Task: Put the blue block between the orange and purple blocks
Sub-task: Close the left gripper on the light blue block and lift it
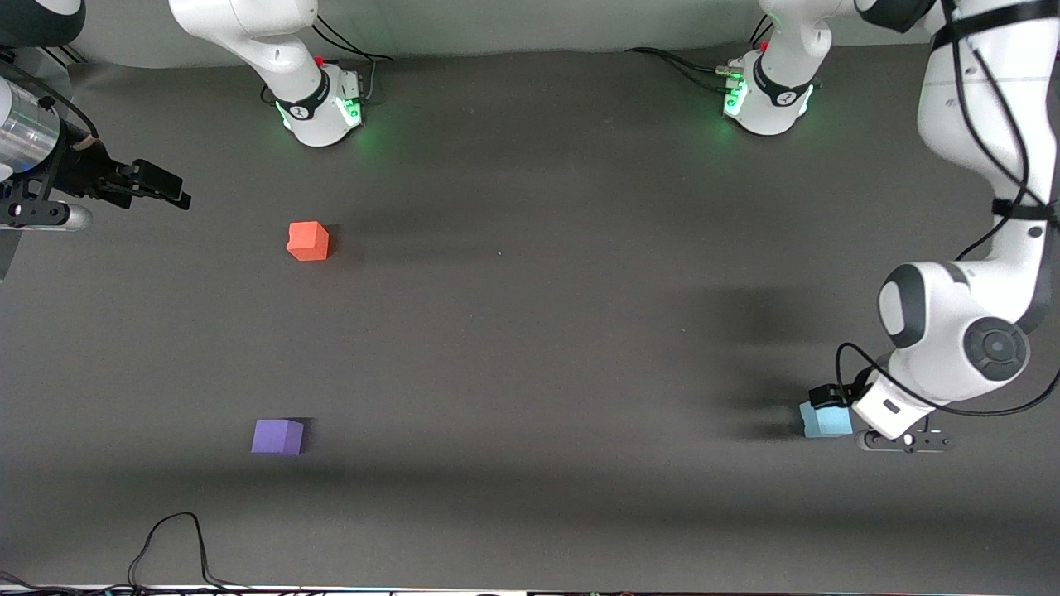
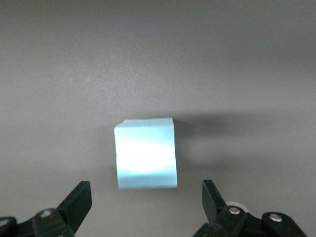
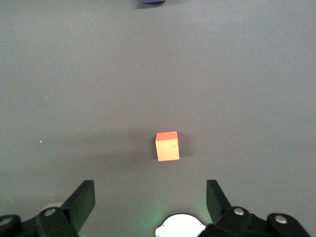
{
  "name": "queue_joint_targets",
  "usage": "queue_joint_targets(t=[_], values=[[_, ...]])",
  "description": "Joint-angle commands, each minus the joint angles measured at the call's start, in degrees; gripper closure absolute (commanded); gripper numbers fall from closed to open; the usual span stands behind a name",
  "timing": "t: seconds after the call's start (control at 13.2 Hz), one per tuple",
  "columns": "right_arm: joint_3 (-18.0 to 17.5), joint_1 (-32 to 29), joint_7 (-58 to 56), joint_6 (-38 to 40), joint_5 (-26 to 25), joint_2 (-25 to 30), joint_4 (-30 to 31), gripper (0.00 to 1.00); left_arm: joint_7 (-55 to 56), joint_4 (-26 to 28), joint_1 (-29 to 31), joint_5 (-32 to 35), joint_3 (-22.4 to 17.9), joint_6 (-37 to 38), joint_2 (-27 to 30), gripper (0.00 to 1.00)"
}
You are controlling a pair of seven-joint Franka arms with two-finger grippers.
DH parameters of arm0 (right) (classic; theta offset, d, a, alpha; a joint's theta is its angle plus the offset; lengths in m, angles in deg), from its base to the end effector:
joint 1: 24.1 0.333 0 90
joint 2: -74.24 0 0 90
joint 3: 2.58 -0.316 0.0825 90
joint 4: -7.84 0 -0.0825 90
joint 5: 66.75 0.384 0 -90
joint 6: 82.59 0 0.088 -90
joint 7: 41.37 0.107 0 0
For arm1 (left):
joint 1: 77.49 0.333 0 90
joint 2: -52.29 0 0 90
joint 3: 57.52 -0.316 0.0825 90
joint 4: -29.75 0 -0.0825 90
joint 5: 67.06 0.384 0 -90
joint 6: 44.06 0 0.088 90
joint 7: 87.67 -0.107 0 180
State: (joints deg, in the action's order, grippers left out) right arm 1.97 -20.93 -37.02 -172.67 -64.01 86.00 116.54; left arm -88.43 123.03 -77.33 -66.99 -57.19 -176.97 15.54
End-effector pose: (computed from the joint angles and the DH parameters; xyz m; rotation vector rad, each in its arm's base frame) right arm 0.4822 -0.0097 0.5778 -3.0714 0.1542 0.1879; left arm 0.6955 -0.0015 0.2506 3.1383 -0.0248 0.0789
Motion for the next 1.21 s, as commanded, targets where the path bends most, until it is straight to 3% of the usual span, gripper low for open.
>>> queue_joint_targets(t=[0.0, 0.3, 0.38, 0.53, 0.61, 0.91, 1.14], values=[[0.1, 0.3, 0.1, -0.1, 0.6, 0.3, -0.1, 0.0, 0.1, -0.6, -0.2, -0.2, -0.2, -4.2, -3.4, 0.0], [0.1, 0.3, 0.1, 0.2, 0.6, 0.5, -0.1, 0.0, 0.1, -0.6, -0.2, -0.2, -0.2, -5.4, -5.3, 0.01], [0.1, 0.2, 0.1, 0.2, 0.6, 0.5, -0.1, 0.0, 0.1, -0.6, -0.2, -0.2, -0.2, -5.4, -5.3, 0.12], [0.2, 0.2, 0.1, 0.5, 0.6, 0.7, -0.1, 0.0, 0.3, -0.6, -0.2, -0.2, -0.2, -5.4, -5.3, 0.54], [0.2, 0.2, 0.1, 0.5, 0.6, 0.8, -0.1, 0.0, 0.3, -0.6, -0.2, -0.4, -0.2, -5.4, -5.3, 0.62], [0.2, 0.2, 0.1, 0.9, 0.6, 1.2, -0.2, 0.0, 0.0, -1.0, 0.0, -0.3, -0.2, -4.2, -4.6, 0.62], [0.1, 0.3, 0.1, 1.0, 0.6, 1.7, -0.9, 0.0, 0.1, -2.1, 0.5, -0.2, -0.2, 7.6, 2.5, 0.62]])
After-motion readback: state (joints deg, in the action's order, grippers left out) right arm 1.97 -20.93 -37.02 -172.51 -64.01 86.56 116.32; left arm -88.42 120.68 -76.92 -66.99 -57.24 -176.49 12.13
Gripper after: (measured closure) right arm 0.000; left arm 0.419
